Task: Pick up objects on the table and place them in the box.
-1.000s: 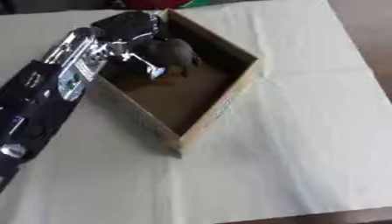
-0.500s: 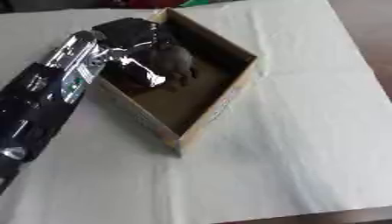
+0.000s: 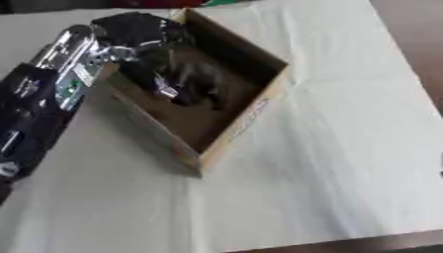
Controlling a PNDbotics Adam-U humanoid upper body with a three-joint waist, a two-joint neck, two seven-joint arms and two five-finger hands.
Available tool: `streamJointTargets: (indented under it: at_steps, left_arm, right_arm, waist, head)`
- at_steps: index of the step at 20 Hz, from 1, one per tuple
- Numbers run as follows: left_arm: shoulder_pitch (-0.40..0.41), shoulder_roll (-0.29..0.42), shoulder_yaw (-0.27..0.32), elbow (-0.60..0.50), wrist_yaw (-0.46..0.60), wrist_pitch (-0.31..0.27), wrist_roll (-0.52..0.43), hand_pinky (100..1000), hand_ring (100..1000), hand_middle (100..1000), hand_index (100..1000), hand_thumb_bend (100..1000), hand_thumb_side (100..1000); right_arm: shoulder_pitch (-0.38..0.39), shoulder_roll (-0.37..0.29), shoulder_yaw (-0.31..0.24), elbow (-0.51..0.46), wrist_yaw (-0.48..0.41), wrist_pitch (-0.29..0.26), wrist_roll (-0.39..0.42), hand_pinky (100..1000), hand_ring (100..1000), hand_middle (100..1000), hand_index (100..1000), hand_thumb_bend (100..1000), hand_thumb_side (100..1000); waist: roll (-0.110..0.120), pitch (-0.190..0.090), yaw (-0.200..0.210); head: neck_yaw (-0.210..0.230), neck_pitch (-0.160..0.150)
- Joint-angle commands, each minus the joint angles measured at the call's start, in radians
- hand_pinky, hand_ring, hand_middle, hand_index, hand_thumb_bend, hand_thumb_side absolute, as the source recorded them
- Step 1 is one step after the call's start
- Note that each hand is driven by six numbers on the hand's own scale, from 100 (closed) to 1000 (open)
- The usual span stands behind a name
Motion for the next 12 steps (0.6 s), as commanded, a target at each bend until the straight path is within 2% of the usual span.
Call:
streamJointTargets:
  at_steps: [1, 2, 4, 5, 8, 12]
  left_arm:
    - [-0.029, 0.036, 0.019, -0.060, 0.020, 0.000, 0.000, 653, 886, 854, 951, 801, 905]
    - [-0.030, 0.039, 0.024, -0.079, 0.027, 0.004, 0.007, 647, 874, 843, 940, 719, 902]
    - [-0.029, 0.047, 0.031, -0.114, 0.045, 0.015, 0.019, 647, 873, 842, 939, 711, 902]
    - [-0.029, 0.051, 0.033, -0.126, 0.054, 0.020, 0.022, 637, 847, 823, 917, 604, 901]
    - [-0.032, 0.087, 0.077, -0.211, 0.116, 0.058, 0.063, 636, 843, 825, 919, 579, 903]
    - [-0.020, 0.159, 0.112, -0.274, 0.143, 0.120, 0.061, 640, 856, 842, 935, 583, 906]
  right_arm:
    - [-0.002, -0.015, -0.009, -0.019, 0.000, 0.003, 0.000, 806, 1000, 693, 826, 100, 978]
    - [-0.002, -0.016, -0.008, -0.019, 0.000, 0.003, 0.000, 806, 1000, 693, 826, 100, 978]
    - [-0.001, -0.016, -0.008, -0.019, 0.000, 0.004, 0.001, 806, 1000, 693, 826, 100, 978]
    - [0.000, -0.016, -0.008, -0.019, 0.000, 0.004, 0.001, 805, 1000, 693, 825, 100, 978]
    - [0.007, -0.021, -0.011, -0.019, 0.002, 0.004, -0.002, 805, 1000, 693, 825, 100, 977]
    - [0.015, -0.028, -0.015, -0.019, 0.005, 0.003, -0.007, 805, 1000, 693, 825, 100, 976]
  waist:
    - [-0.003, -0.024, 0.003]
    - [-0.002, -0.026, 0.004]
    - [-0.002, -0.027, 0.007]
    - [-0.002, -0.028, 0.008]
    - [-0.002, -0.038, 0.023]
    - [-0.002, -0.046, 0.036]
  head:
    - [-0.005, 0.005]
    - [-0.005, 0.007]
    - [-0.006, 0.009]
    - [-0.006, 0.010]
    - [-0.014, 0.014]
    - [-0.020, 0.014]
